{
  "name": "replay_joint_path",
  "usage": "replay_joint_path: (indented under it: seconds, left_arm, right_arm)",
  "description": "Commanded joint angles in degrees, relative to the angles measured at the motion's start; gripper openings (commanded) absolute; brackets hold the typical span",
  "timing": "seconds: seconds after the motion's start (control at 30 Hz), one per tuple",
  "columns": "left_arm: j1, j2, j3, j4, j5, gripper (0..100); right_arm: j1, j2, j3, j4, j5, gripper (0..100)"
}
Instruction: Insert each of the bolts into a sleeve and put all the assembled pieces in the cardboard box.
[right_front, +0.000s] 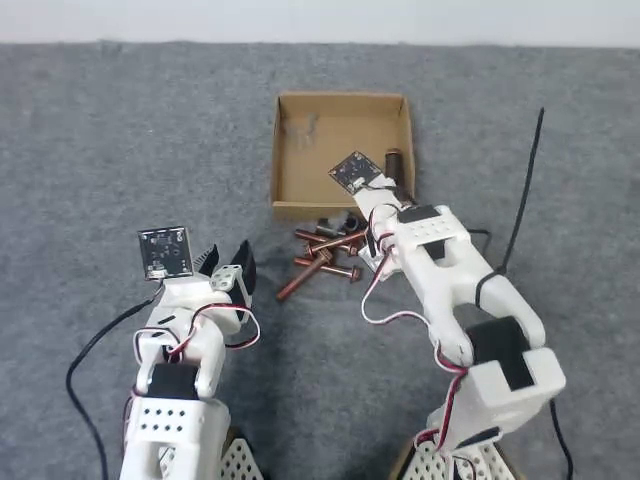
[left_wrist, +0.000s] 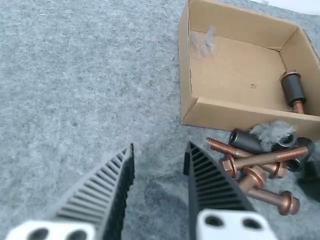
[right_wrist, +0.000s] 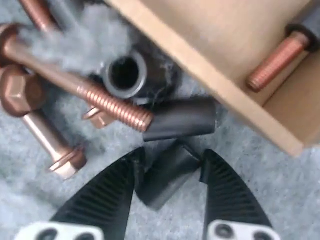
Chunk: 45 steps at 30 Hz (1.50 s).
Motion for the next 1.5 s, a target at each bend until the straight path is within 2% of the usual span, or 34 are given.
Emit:
replay_joint_path:
  seconds: [0.0,0.17,0.43,0.7,0.8,0.87,1.0,1.17,1.47]
  left_arm:
    - [0.09,-1.14,-0.84,0.09,0.35,16]
    - [0.00,-1.14,-0.84,0.09,0.35,16]
    - [-0.09,-1.14,-0.84,0.09,0.35,16]
    - [-0.09,-1.14,-0.84,0.18,0.35,16]
    - [-0.09,-1.14,-0.84,0.18,0.35,16]
    - [-0.09,-1.14,-0.84,0.18,0.35,16]
    - [-0.18,-1.14,-0.84,0.18,0.35,16]
    - [-0.18,-1.14,-0.84,0.18,0.35,16]
    - [-0.18,-1.14,-0.84,0.18,0.35,16]
  right_arm:
    - [-0.22,1.19,-5.54,2.68,-0.62,8.4]
    - [-0.04,1.71,-6.33,4.00,-0.62,0.6]
    - [7.69,-3.91,-3.43,10.15,-3.78,0.7]
    - [14.37,-20.18,12.13,7.08,-4.40,0.9]
    - [17.80,-24.40,15.91,5.67,-7.03,1.3]
    - [19.38,-25.36,16.79,5.58,-7.56,5.4]
    - [19.65,-25.36,16.88,5.85,-7.56,14.2]
    - [19.82,-26.59,16.44,7.78,-7.56,12.4]
    - [20.09,-36.88,17.85,18.07,-7.65,12.3]
